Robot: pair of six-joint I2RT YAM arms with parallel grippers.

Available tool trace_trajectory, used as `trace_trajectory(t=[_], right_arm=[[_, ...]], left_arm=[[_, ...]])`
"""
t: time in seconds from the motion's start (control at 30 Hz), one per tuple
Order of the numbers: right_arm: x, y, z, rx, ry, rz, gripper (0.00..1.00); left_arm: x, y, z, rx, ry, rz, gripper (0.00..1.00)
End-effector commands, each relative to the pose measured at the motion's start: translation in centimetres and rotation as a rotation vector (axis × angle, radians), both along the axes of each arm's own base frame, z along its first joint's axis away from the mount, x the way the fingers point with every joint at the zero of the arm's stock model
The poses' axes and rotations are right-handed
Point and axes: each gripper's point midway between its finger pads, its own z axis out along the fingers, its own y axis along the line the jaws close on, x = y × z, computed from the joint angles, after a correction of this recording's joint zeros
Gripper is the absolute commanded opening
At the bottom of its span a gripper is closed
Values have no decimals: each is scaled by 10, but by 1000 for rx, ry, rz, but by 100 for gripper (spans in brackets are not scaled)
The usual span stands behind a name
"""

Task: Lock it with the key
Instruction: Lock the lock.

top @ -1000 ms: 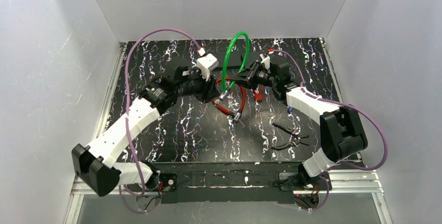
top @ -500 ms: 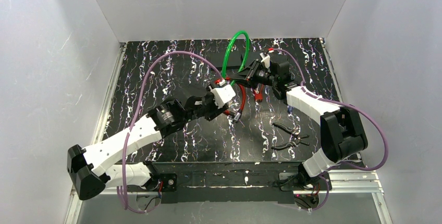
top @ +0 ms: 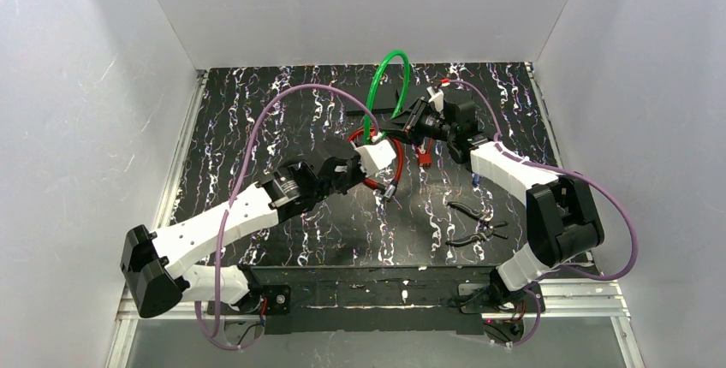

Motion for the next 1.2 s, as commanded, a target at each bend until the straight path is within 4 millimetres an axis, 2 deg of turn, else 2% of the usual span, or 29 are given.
trace_trajectory(t=[0.0,0.1,0.23,0.4,0.6,0.77,1.17], right_arm=[[-1,3,61,86,-154,14,1],[-2,3,63,98,-156,16,1],[-3,4,65,118,-159,20,1],[-5,4,67,133,-165,26,1],[-6,5,72,166,-174,30,1],[-7,5,74,177,-178,33,1],[-9,5,76,194,-182,36,1]], left_arm=[[-2,0,20,-56,5,33,16],[-5,-1,21,-87,50,44,6],[-7,-4,25,-145,131,64,0],[-7,-3,28,-245,242,99,0],[-17,-13,33,-461,504,80,0],[-18,-18,36,-606,697,84,0],[-30,-30,38,-804,1041,49,0]])
